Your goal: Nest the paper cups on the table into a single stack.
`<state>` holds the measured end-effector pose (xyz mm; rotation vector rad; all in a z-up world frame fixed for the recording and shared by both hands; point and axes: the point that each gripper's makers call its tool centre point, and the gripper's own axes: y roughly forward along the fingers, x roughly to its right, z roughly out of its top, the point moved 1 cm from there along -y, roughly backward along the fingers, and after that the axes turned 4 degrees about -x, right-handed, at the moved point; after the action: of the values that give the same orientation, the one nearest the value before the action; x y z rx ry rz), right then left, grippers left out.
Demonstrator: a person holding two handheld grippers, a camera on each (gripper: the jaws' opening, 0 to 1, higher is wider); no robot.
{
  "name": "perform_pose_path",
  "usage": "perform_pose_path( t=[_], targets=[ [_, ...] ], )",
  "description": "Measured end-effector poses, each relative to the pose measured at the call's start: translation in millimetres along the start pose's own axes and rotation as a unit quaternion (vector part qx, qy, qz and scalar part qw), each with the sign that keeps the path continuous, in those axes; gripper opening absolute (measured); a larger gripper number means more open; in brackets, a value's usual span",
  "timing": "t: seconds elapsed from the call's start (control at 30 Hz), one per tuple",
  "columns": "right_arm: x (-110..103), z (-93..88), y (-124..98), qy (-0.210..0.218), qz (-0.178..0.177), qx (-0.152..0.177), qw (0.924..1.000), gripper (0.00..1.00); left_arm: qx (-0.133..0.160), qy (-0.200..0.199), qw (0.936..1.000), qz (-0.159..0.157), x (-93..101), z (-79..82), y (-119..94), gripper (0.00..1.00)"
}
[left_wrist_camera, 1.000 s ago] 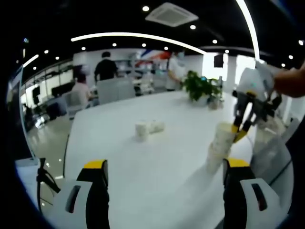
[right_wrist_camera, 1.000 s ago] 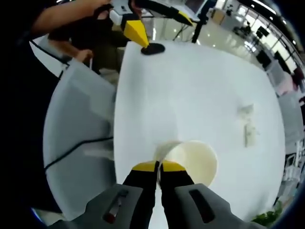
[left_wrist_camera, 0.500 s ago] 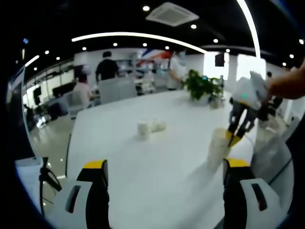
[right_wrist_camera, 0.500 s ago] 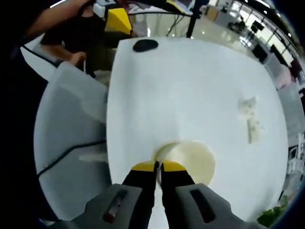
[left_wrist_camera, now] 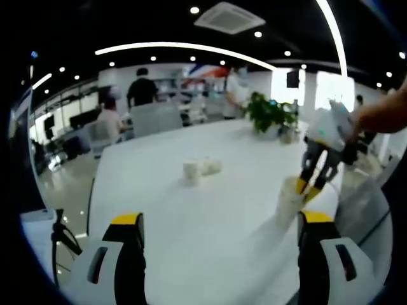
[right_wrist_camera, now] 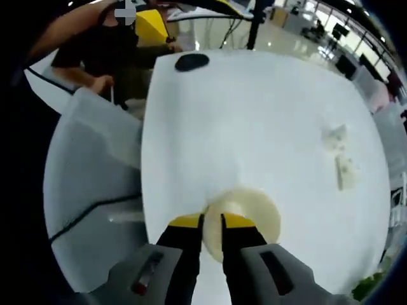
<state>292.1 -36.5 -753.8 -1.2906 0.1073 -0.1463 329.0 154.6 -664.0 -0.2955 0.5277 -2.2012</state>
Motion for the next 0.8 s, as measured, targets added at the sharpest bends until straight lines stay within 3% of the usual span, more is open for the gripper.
perform_pose_path(
  t=[0.43,0.67,0.8],
  targets=[
    [10.5,-2.8,-21.1,0.01,-0.008,0.025,0.9996,0.32,0.0,0.002,1.0,-0.001,0.1,0.1,3.4,0.99],
    [35.1,13.5,-54.2,0.055,-0.045,0.121,0.9901,0.5,0.012,0.002,0.9999,-0.004,3.6,10.7,5.8,0.99],
    [56.9,16.9,-86.3,0.096,-0.084,0.186,0.9742,0.51,0.023,-0.004,0.9997,-0.007,4.9,17.5,7.9,0.99]
  ],
)
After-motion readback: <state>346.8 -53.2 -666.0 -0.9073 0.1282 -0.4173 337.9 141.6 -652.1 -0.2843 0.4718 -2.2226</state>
